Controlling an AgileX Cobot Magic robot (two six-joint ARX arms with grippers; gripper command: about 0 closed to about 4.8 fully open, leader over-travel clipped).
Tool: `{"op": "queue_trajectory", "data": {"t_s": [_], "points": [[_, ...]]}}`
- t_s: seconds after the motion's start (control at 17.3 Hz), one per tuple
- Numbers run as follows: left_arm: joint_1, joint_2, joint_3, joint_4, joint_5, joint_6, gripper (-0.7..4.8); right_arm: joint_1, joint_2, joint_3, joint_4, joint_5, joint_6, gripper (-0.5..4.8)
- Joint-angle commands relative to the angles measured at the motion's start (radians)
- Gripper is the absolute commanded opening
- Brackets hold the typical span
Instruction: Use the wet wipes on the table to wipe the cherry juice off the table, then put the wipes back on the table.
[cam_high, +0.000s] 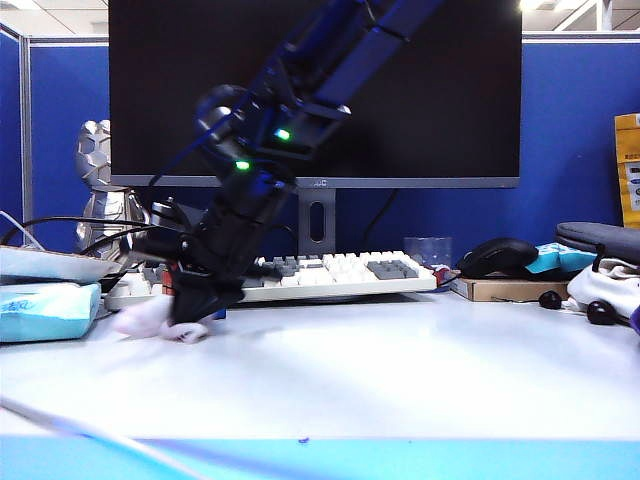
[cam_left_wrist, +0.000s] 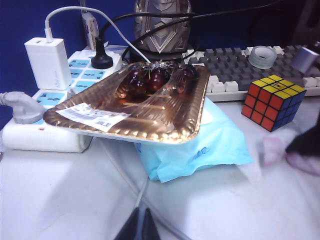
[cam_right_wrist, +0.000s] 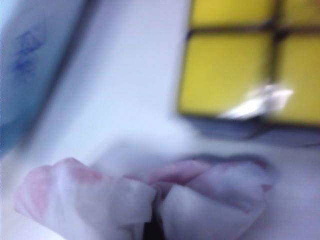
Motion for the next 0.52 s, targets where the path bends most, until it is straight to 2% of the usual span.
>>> {"op": "queue_trajectory", "data": {"t_s": [0.06, 0.23, 0.35, 0.46, 0.52], "points": [[0.001, -0.003, -0.001, -0.011, 0.005, -0.003, -0.02, -0.039, 0.024, -0.014, -0.094, 0.186, 0.004, -0.05], [0.001, -0.003, -0.001, -0.011, 0.005, -0.004, -0.02, -0.047, 0.025, -0.014, -0.077, -0.045, -0.003, -0.05], [0.001, -0.003, -0.001, -0.011, 0.005, -0.003, -0.02, -0.025, 0.029, -0.014, -0.066, -0.116, -0.029, -0.05], [0.001, -0.003, -0.001, -0.011, 0.005, -0.003, -0.02, 0.011, 0.035, -0.014, -0.070, -0.100, -0.060, -0.05], [0.001, -0.003, -0.001, -0.011, 0.005, -0.004, -0.02, 0.018, 0.040, -0.014, -0.071, -0.047, -0.049, -0.05]]}}
